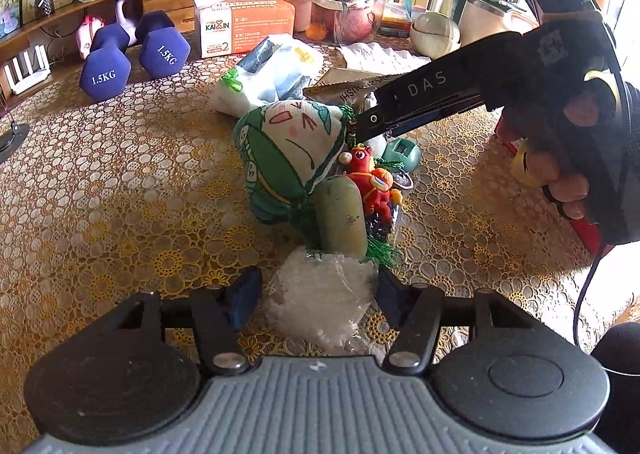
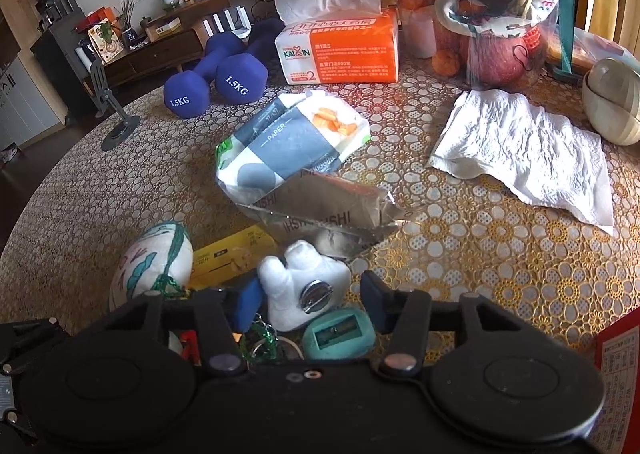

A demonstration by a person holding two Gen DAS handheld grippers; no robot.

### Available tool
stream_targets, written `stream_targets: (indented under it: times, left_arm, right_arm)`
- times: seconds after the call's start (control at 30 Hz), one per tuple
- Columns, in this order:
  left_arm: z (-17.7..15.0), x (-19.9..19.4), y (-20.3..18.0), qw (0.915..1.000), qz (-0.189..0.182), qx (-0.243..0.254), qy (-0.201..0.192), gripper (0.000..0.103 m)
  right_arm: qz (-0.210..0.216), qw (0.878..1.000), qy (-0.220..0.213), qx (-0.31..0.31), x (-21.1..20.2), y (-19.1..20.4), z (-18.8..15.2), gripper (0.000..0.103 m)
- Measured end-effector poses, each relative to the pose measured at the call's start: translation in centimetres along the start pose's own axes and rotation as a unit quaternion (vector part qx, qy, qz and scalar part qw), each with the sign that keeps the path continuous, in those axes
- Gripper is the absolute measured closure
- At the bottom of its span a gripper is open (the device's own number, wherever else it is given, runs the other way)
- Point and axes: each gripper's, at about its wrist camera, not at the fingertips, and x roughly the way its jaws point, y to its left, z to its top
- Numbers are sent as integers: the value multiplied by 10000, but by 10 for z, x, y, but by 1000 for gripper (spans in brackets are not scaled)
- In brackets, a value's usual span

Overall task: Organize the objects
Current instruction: 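Grasp the white plush item with the right gripper while the left gripper grasps the bubble-wrap bag, then carry the white plush item with the right tool into the box while the left carries the bubble wrap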

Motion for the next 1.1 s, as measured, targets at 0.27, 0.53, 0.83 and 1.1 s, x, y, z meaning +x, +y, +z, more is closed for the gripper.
stream_targets:
  times: [0.27,0.53,0.83,1.1]
  left_arm:
    - [0,-4,-6,9997,210,129,6,60]
    - [6,-23,-9,9996,270,24,15,62]
    - [13,-57,-31,9994,303,138,-5,62]
    - [26,-87,-63,9997,158,183,-47,62]
  right_arm:
    - [25,9999,-93,107,-14,1,0,69]
    - [119,9991,-246,319,-47,-1,-4,70]
    - [276,9982,-453,271,-113,-2,-19,70]
    - [258,9972,-659,244,-179,-12,-37,70]
